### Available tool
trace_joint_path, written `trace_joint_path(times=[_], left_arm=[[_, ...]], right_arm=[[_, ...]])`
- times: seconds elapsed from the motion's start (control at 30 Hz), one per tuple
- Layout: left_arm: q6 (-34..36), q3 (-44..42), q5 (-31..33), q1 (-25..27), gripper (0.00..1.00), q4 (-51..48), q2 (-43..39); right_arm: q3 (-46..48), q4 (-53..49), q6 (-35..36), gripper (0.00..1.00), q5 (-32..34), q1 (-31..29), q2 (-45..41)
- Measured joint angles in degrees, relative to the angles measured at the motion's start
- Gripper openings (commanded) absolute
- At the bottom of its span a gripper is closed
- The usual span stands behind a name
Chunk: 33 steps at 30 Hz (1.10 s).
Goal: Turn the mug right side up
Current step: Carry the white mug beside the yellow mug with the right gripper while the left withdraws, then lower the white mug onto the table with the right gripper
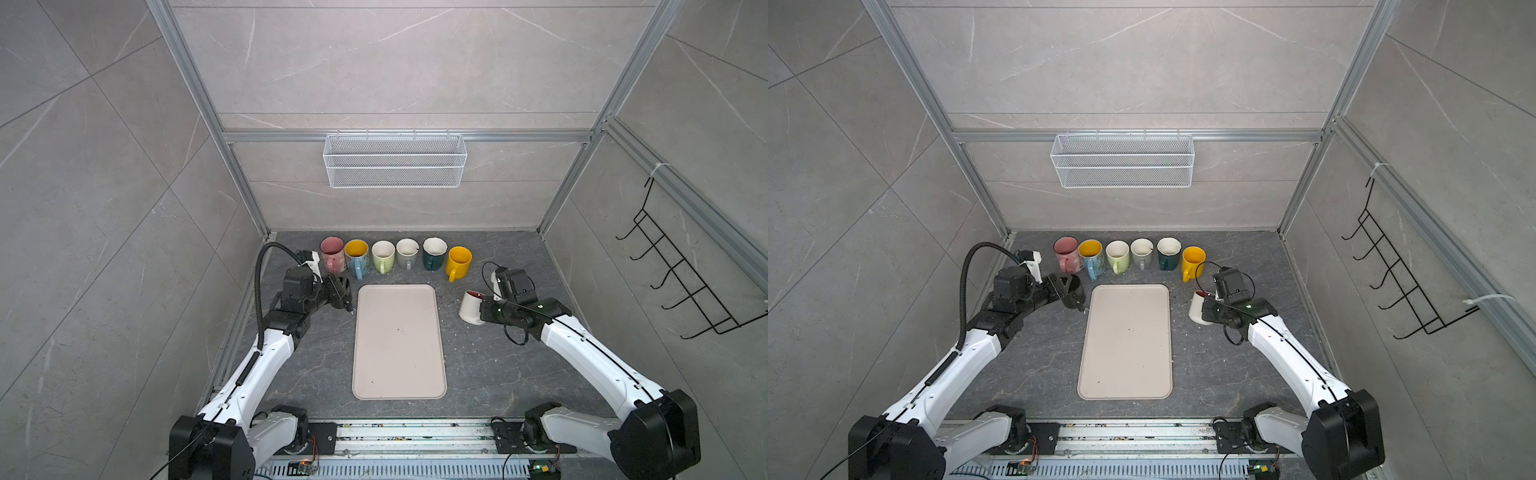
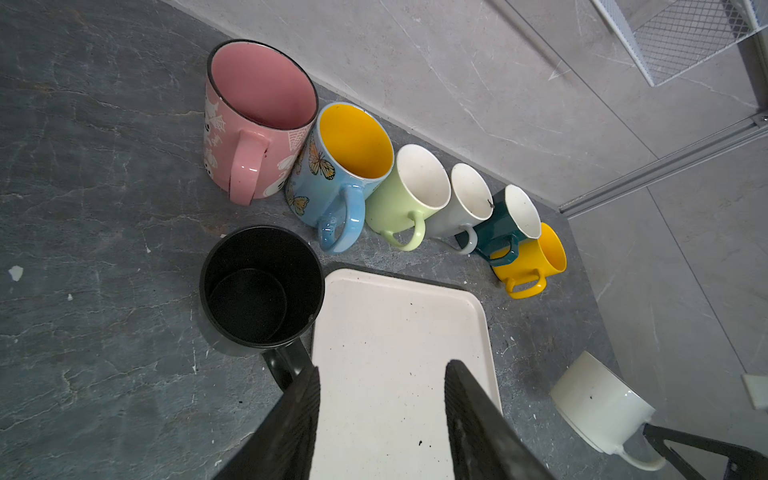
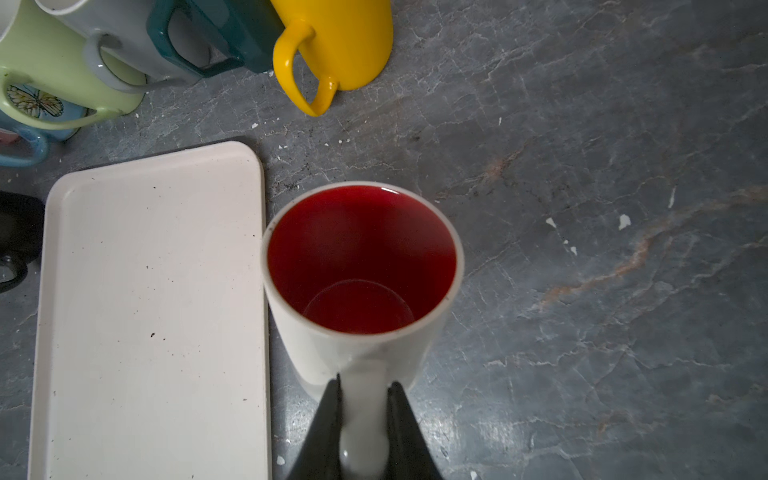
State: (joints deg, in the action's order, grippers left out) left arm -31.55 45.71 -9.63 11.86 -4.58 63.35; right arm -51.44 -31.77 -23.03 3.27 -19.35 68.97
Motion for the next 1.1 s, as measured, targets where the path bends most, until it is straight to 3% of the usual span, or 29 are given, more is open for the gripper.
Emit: trace_joint_path(times=[0.4,1.1], left_arm=[[0.0,-1.3,0.0,-0.3,0.51,0.4,-0.5],[0.3,-3.3,0.5,-0.7,0.52,0.4,-4.3]], right_arm=[[3.4,11.7,4.9,0.0,11.2,-9.1,2.9],[9.2,27.3,6.1,0.0,17.9,-11.0,10.4]])
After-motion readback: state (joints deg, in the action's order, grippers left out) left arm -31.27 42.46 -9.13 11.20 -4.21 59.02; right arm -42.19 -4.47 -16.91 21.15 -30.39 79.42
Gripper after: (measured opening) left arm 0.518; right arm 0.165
